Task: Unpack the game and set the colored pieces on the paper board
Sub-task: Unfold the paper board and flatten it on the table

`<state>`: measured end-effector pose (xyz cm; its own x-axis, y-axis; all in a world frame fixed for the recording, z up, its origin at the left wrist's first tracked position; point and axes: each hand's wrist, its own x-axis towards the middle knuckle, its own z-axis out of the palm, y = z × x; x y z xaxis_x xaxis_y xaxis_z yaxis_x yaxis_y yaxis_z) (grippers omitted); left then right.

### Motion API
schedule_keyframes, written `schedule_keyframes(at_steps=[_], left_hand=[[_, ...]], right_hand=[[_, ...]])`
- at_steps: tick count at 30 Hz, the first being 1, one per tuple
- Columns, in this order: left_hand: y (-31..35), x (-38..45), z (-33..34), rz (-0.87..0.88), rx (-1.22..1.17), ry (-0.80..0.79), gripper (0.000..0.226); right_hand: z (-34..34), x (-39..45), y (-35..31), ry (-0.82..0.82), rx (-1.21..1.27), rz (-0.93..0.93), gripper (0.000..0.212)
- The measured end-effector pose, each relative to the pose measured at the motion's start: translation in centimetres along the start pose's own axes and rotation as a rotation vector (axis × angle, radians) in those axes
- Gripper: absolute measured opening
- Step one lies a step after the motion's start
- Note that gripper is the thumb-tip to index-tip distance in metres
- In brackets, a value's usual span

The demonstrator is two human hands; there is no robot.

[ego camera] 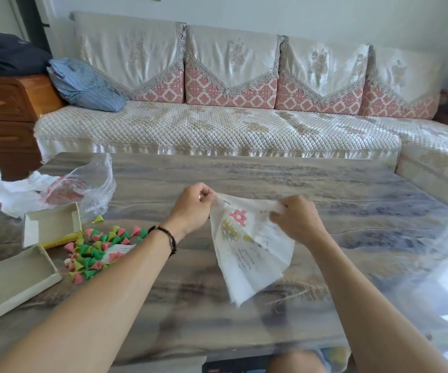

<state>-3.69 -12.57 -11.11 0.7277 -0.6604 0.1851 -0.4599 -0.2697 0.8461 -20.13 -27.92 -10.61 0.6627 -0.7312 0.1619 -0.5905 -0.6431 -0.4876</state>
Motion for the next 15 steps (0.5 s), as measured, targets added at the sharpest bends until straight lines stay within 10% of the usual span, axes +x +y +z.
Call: schedule_keyframes(at_steps=[7, 15], left_hand=[[2.5, -0.4, -2.1, 0.129, -0.098, 0.000, 0.009], [5.2, 0.0, -3.8, 0.137, -0.045, 0.048, 0.019]], right_hand=[[-0.6, 1.6, -2.0, 0.232, 0.788, 0.308, 0.015], [-3.3, 1.7, -3.7, 0.329, 0.726, 0.122, 0.013]])
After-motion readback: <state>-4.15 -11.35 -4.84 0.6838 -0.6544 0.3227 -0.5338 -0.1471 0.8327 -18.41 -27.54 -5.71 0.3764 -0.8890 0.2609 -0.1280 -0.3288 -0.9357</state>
